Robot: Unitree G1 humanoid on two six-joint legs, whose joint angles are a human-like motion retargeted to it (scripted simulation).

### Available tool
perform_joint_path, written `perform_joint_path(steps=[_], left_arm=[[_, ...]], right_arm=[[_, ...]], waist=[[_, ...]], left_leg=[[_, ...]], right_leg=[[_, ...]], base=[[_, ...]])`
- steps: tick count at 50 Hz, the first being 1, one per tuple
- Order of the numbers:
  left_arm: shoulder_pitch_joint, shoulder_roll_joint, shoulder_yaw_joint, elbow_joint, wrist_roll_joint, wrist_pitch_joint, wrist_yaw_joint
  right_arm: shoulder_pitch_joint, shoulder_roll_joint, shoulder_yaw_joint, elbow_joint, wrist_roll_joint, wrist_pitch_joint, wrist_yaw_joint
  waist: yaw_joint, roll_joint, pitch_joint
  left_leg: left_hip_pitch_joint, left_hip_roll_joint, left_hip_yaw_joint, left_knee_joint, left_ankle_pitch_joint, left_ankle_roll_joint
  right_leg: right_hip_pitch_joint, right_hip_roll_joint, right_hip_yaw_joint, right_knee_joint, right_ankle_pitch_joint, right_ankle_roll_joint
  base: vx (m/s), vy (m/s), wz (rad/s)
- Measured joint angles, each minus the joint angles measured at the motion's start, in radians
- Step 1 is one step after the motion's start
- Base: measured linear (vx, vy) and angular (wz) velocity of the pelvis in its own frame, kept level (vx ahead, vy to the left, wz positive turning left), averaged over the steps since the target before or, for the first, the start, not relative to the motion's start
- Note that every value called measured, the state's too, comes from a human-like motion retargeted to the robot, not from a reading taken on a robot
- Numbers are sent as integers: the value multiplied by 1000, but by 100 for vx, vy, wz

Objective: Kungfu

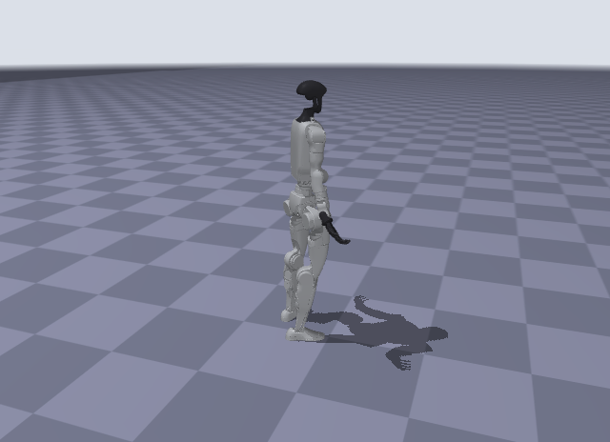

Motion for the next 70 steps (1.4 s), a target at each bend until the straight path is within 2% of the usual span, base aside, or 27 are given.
perform_joint_path(steps=[3,5,7,10,12,15,16,18,20,23,25,27,30,35,37,39,40,42,45,52,58,65,70], left_arm=[[17,19,-35,0,122,-15,60],[33,39,-70,-2,245,-20,113],[61,78,-125,-16,448,-6,192],[126,165,-232,-50,941,33,283],[165,247,-327,-104,1381,69,288],[181,393,-526,-231,2062,89,191],[173,450,-615,-282,2237,81,152],[150,550,-793,-368,2502,55,121],[125,584,-924,-401,2631,25,164],[135,530,-933,-377,2627,9,200],[155,469,-884,-337,2567,13,179],[170,422,-854,-297,2475,31,151],[182,383,-847,-257,2356,53,135],[187,355,-868,-233,2368,59,127],[189,347,-868,-230,2400,63,129],[194,335,-855,-227,2416,69,142],[196,329,-845,-224,2415,72,151],[205,315,-822,-212,2383,80,165],[209,303,-785,-181,2316,92,155],[219,288,-759,-136,2272,122,148],[230,294,-747,-133,2302,131,133],[230,279,-741,-115,2266,137,131],[218,272,-763,-120,2269,154,137]], right_arm=[[8,-23,43,20,-125,4,-21],[12,-44,82,40,-255,11,-44],[22,-75,136,63,-450,18,-94],[43,-129,272,84,-868,40,-201],[48,-164,390,87,-1261,55,-250],[60,-234,590,41,-1867,81,-275],[64,-257,653,15,-2040,98,-276],[65,-288,769,-29,-2340,123,-285],[57,-295,859,-51,-2544,117,-313],[49,-274,883,-60,-2661,112,-373],[52,-252,858,-52,-2627,102,-377],[59,-225,823,-34,-2514,95,-340],[63,-189,775,-3,-2308,107,-257],[61,-171,724,34,-2108,134,-200],[63,-170,709,39,-2102,147,-205],[59,-166,690,39,-2125,167,-229],[54,-163,682,37,-2142,177,-247],[43,-156,674,37,-2170,193,-290],[24,-141,676,38,-2188,204,-338],[52,-118,662,57,-2205,175,-338],[65,-106,666,88,-2259,192,-326],[74,-93,656,106,-2268,197,-311],[68,-93,649,97,-2246,198,-309]], waist=[[-1,5,8],[-5,11,13],[-21,24,8],[-95,52,2],[-116,45,19],[-86,14,49],[-63,9,52],[-24,2,48],[-10,-3,41],[-15,-5,49],[-15,-8,50],[-10,-10,40],[-15,-12,28],[-21,-4,29],[-24,-1,23],[-25,3,23],[-24,6,25],[-10,31,29],[-8,89,26],[-63,213,22],[-78,260,20],[-70,266,-4],[-50,211,8]], left_leg=[[-7,2,4,3,5,0],[-18,10,10,9,3,-18],[-54,25,-26,32,-43,-68],[-122,16,-173,64,-113,-91],[-142,-4,-228,85,-151,-103],[-133,-24,-227,107,-173,-122],[-134,-19,-208,114,-160,-124],[-135,-13,-190,126,-136,-130],[-136,-32,-236,134,-101,-141],[-130,-61,-285,136,-51,-112],[-122,-66,-272,136,-51,-84],[-119,-70,-259,137,-26,-50],[-114,-75,-247,140,-27,-32],[-92,-85,-240,135,-23,-3],[-81,-88,-241,125,-34,7],[-69,-87,-232,111,-48,21],[-63,-85,-224,103,-54,29],[-58,-48,-195,91,-63,31],[-89,43,-172,108,-78,12],[-108,111,-234,88,-70,46],[-124,149,-241,101,-76,53],[-149,157,-227,131,-98,49],[-112,117,-176,162,-139,53]], right_leg=[[-14,8,5,7,-11,-5],[-32,22,37,21,-73,4],[-76,60,155,55,-168,1],[-134,134,326,82,-254,-53],[-143,142,372,75,-196,-64],[-116,88,280,32,-45,-39],[-107,79,246,27,-40,-40],[-92,71,200,16,-33,-46],[-79,72,177,-1,-22,-52],[-59,63,183,-18,-13,-45],[-49,56,185,-25,-11,-45],[-45,49,186,-28,-8,-40],[-39,35,173,-28,-6,-26],[-29,13,154,8,-9,18],[-48,2,145,55,-3,61],[-89,-13,146,134,38,149],[-116,-21,145,184,76,206],[-199,-5,149,308,200,275],[-370,77,153,484,315,275],[-682,59,8,1029,147,275],[-848,74,-55,1299,85,275],[-928,124,-106,1380,72,275],[-869,194,-36,1276,87,275]], base=[[-10,-1,-5],[-12,-1,-1],[-8,-8,38],[-7,-12,94],[-14,-12,48],[-13,-8,-17],[-5,-10,-56],[0,-15,-49],[-1,-9,-10],[0,0,0],[10,5,-13],[16,7,-26],[13,8,-8],[15,17,-9],[21,19,-7],[11,16,-29],[4,17,-62],[-1,10,-100],[-4,-1,-78],[4,14,16],[3,1,-4],[6,-5,-15],[5,-6,-25]])
